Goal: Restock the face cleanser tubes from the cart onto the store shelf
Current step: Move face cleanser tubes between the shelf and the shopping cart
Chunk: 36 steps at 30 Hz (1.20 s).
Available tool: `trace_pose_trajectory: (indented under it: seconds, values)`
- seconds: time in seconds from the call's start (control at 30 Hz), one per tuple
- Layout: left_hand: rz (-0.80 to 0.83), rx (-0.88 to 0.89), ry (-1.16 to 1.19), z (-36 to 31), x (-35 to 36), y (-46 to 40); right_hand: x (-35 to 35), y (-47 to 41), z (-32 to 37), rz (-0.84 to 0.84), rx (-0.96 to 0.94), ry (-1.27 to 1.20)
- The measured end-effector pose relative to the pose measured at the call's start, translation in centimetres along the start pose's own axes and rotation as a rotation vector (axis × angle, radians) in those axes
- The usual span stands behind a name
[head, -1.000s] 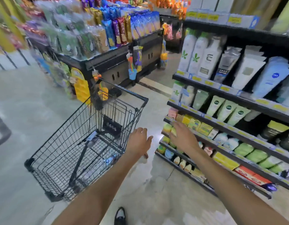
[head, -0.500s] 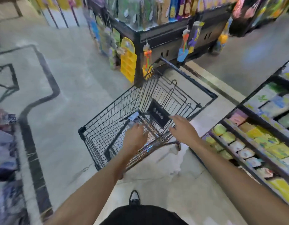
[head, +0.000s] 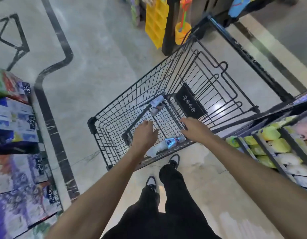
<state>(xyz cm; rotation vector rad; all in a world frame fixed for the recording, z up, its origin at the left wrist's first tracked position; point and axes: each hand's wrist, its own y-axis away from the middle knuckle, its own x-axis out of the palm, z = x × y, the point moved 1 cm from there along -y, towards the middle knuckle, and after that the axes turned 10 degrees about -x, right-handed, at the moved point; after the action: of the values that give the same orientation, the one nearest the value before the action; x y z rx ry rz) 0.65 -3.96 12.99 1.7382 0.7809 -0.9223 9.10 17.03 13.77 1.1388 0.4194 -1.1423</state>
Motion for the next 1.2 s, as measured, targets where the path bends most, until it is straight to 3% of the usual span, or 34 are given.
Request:
trace_pose_trajectory:
  seconds: [0.27, 0.73, 1.03, 1.2]
  values:
    - [0.096, -0.141, 0.048, -0.9, 6.3, -11.2, 6.8, -11.1, -6.7, 0.303, -0.005, 0.080]
    - [0.128, -0.348, 0.257, 2.0, 21.3, -32.8, 20.9, -22.1, -14.3, 0.579, -0.080, 0.185]
    - [0.119, -0.384, 0.320, 1.8, 22.2, -35.0, 20.9, -22.5, -15.3, 0.513, -0.119, 0.154]
    - [0.360, -0.598, 0.515, 2.6, 21.4, -32.9, 17.3, -21.0, -14.5, 0.373, 0.061, -0.067]
